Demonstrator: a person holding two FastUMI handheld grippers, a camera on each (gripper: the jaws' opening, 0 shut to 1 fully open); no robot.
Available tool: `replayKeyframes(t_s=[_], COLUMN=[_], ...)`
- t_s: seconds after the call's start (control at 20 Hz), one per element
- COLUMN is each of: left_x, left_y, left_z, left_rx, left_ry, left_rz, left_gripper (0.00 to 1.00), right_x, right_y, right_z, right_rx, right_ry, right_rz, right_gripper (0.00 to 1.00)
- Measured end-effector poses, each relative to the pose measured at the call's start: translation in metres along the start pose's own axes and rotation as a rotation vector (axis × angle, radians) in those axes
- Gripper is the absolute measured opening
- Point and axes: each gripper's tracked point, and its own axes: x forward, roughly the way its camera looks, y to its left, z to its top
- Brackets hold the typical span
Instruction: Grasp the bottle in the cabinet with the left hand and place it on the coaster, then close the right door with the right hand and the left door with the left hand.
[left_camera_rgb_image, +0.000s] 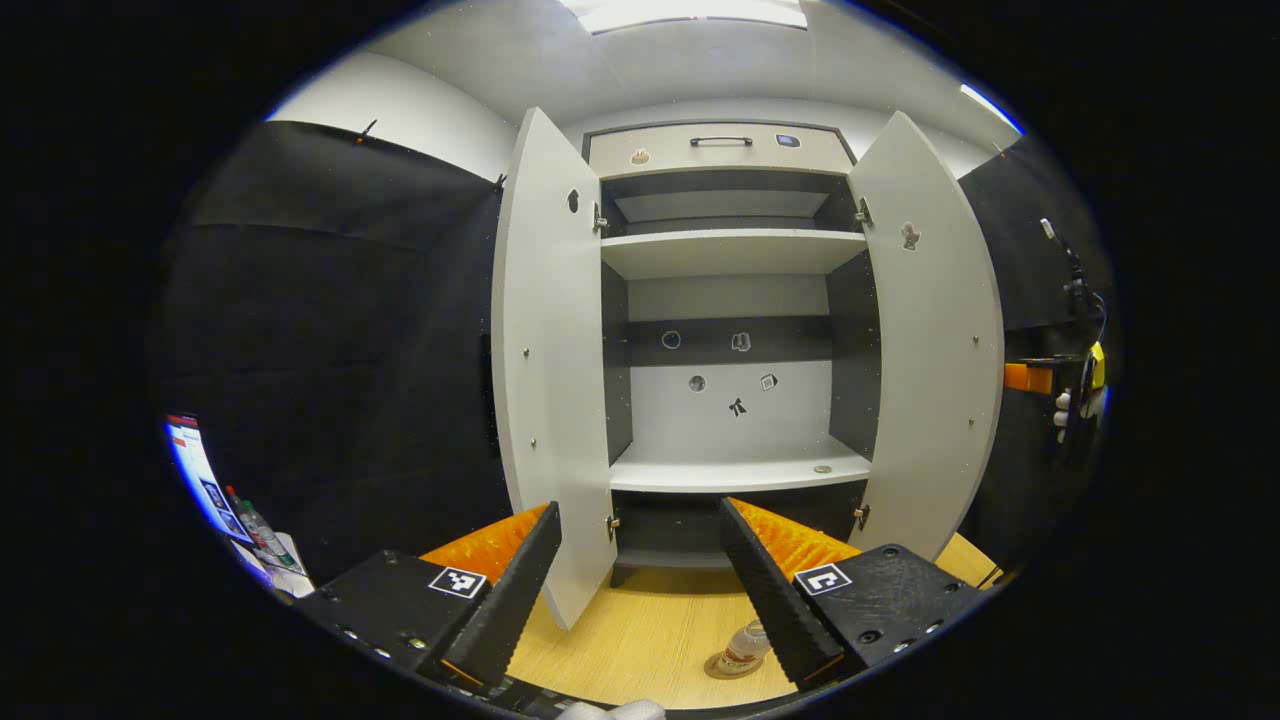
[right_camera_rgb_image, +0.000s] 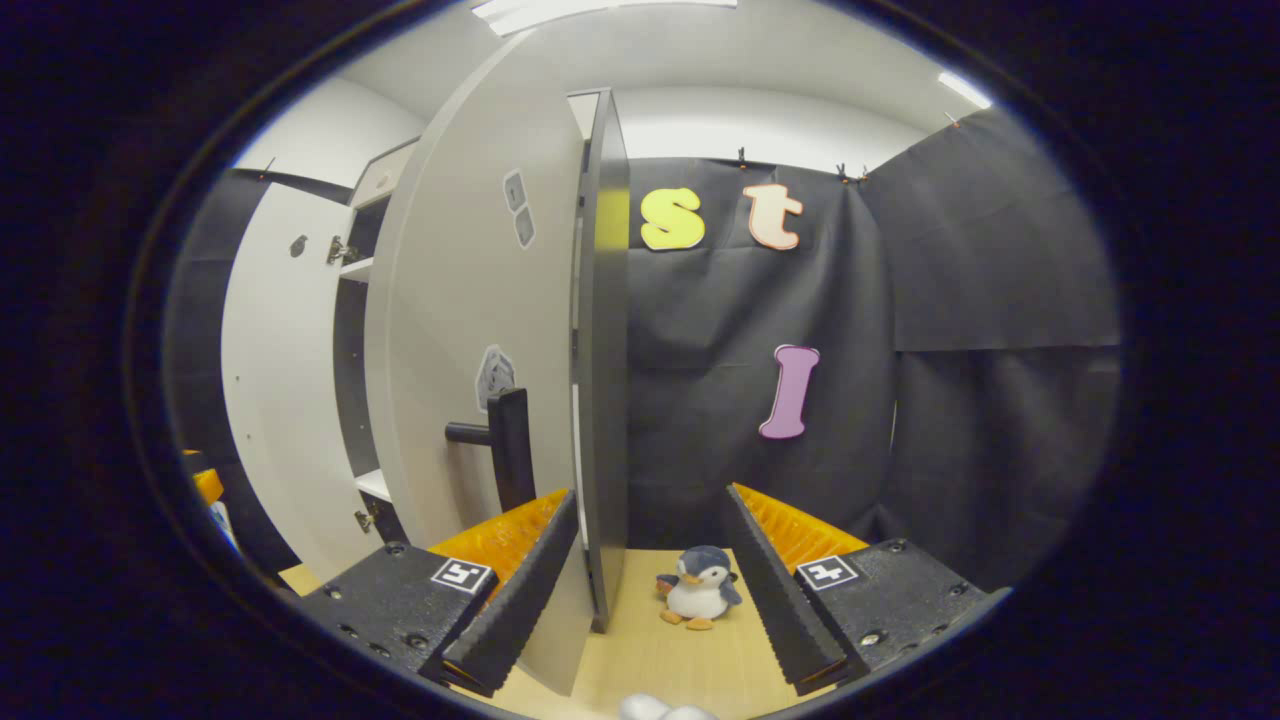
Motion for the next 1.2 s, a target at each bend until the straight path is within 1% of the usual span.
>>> replayKeyframes(t_s=[0.05,0.1,0.2,0.25,0.3,0.35,0.45,0.5,0.55,0.6,0.65,0.7,0.8,1.0,1.05,1.1,1.15,1.2], left_x=[0.002,0.003,0.006,0.008,0.009,0.01,0.011,0.012,0.014,0.015,0.015,0.015,0.014,0.013,0.013,0.014,0.014,0.016], left_y=[-0.004,-0.007,-0.011,-0.012,-0.011,-0.009,-0.003,0.001,0.008,0.014,0.019,0.024,0.035,0.053,0.055,0.058,0.061,0.064], left_z=[-0.001,-0.002,-0.003,-0.004,-0.005,-0.006,-0.007,-0.007,-0.007,-0.006,-0.006,-0.006,-0.005,-0.005,-0.005,-0.007,-0.006,-0.007], left_rx=[0.0,-0.001,0.002,0.005,0.007,0.011,0.017,0.016,0.012,0.009,0.006,0.003,0.003,0.011,0.007,0.005,0.005,0.005], left_ry=[0.002,0.004,0.009,0.011,0.011,0.01,0.012,0.014,0.016,0.02,0.02,0.021,0.02,0.017,0.017,0.019,0.02,0.018], left_rz=[0.0,-0.002,-0.01,-0.012,-0.014,-0.015,-0.02,-0.024,-0.029,-0.031,-0.032,-0.031,-0.03,-0.031,-0.036,-0.038,-0.041,-0.043], left_gripper=[0.96,0.96,0.96,0.96,0.96,0.96,0.96,0.96,0.96,0.96,0.96,0.96,0.96,0.96,0.96,0.96,0.96,0.96], right_x=[-0.001,-0.001,0.0,0.002,0.004,0.004,0.008,0.011,0.014,0.017,0.022,0.027,0.036,0.037,0.034,0.031,0.027,0.024], right_y=[0.004,0.011,0.028,0.042,0.054,0.065,0.083,0.092,0.101,0.111,0.122,0.134,0.155,0.162,0.16,0.157,0.155,0.153], right_z=[0.0,0.0,-0.001,-0.002,-0.001,-0.001,-0.002,-0.002,-0.002,-0.002,-0.003,-0.005,-0.009,-0.01,-0.008,-0.006,-0.005,-0.004], right_rx=[-0.004,-0.002,0.001,-0.004,-0.01,-0.017,-0.024,-0.025,-0.024,-0.018,-0.01,-0.005,0.006,0.021,0.025,0.027,0.026,0.028], right_ry=[0.002,0.007,0.016,0.018,0.012,0.01,0.004,0.001,0.002,0.0,0.006,0.013,0.027,0.023,0.018,0.013,0.01,0.009], right_rz=[0.014,0.03,0.076,0.092,0.106,0.115,0.112,0.107,0.104,0.108,0.113,0.121,0.136,0.102,0.089,0.074,0.063,0.052], right_gripper=[0.92,0.95,0.95,0.92,0.92,0.95,0.95,0.92,0.95,0.95,0.92,0.95,0.95,0.97,0.97,0.95,0.97,0.95])
